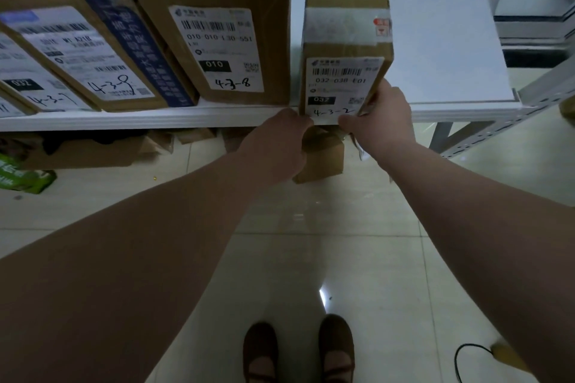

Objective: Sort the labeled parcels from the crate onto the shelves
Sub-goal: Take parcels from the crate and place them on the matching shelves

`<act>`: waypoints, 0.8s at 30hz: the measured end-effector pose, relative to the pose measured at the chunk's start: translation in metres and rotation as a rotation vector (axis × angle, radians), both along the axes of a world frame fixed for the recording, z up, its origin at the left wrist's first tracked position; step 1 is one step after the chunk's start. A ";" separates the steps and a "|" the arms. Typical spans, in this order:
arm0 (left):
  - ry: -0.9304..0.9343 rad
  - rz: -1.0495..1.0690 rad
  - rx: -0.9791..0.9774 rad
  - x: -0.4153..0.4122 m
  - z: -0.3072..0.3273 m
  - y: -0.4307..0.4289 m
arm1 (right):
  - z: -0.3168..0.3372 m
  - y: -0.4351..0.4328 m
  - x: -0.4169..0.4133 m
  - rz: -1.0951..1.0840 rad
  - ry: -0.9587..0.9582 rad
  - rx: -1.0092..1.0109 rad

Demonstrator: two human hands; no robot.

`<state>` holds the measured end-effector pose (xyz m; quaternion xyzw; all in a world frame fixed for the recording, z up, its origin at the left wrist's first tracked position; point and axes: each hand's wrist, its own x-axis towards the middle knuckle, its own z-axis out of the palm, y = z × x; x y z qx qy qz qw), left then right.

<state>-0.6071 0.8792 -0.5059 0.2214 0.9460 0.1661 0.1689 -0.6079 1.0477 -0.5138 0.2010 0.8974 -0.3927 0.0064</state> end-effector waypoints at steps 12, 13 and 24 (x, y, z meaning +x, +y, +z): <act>-0.037 0.089 0.033 -0.007 0.003 0.002 | -0.006 -0.012 -0.022 0.009 0.021 0.086; -0.046 0.105 0.045 -0.008 0.002 0.002 | -0.006 -0.012 -0.022 0.011 0.018 0.090; -0.122 0.191 0.139 -0.009 0.000 0.006 | -0.003 -0.017 -0.021 -0.001 0.029 0.073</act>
